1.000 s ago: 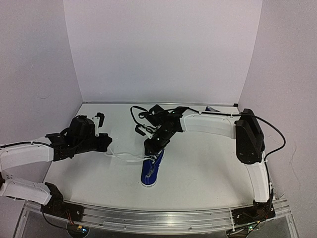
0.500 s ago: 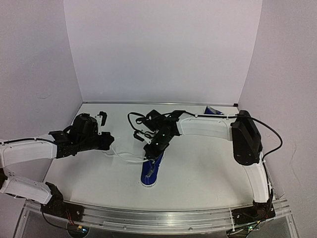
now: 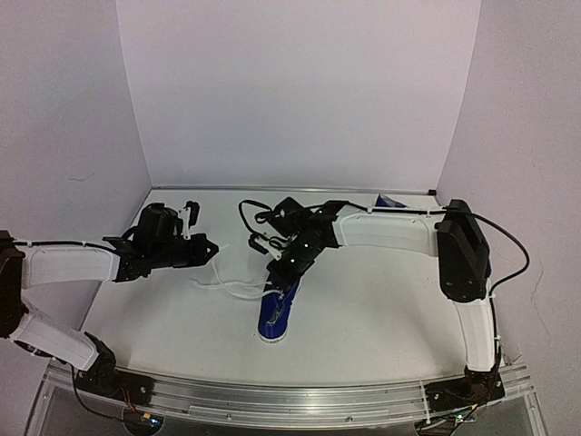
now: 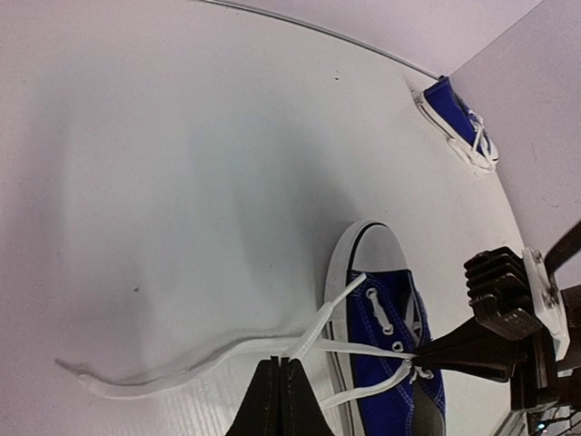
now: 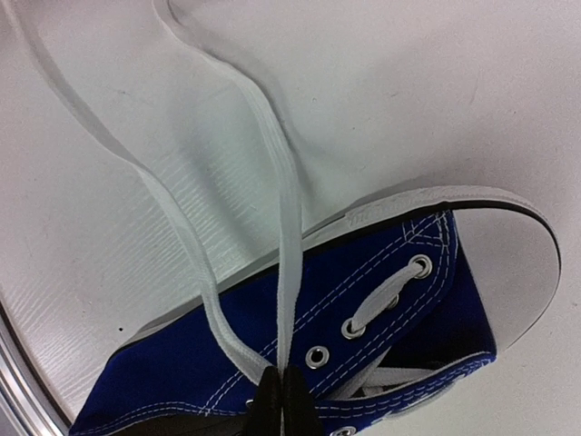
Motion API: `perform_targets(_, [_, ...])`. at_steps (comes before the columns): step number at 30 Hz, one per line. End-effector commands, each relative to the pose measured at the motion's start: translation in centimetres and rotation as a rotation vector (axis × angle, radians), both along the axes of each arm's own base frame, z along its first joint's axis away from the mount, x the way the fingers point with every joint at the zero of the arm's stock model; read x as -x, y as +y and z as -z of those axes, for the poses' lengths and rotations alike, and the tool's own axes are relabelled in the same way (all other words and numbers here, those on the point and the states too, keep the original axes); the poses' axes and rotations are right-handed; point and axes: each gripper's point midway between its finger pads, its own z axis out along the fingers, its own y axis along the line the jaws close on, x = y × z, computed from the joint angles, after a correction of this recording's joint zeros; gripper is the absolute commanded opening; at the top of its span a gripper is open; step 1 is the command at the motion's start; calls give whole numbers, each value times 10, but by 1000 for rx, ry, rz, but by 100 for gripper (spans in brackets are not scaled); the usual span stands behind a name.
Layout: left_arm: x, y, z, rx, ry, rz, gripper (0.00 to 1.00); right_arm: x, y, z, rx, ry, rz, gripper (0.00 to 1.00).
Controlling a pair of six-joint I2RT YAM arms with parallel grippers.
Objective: Tie the shoes
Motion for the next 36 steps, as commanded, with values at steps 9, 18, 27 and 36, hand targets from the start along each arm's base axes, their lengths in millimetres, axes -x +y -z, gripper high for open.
perform_targets(9, [-27, -76, -15, 402, -17, 329, 0, -6, 4, -50, -157, -97, 52, 0])
perform_targets(18, [-20, -121, 11, 407, 68, 531, 0, -9, -1, -49, -167, -115, 67, 0])
perform_targets(27, [14, -139, 48, 361, 170, 646, 0, -15, -4, -55, -199, -129, 89, 0])
perform_targets(36, [51, -137, 47, 366, 205, 757, 0, -21, -11, -53, -207, -117, 113, 0])
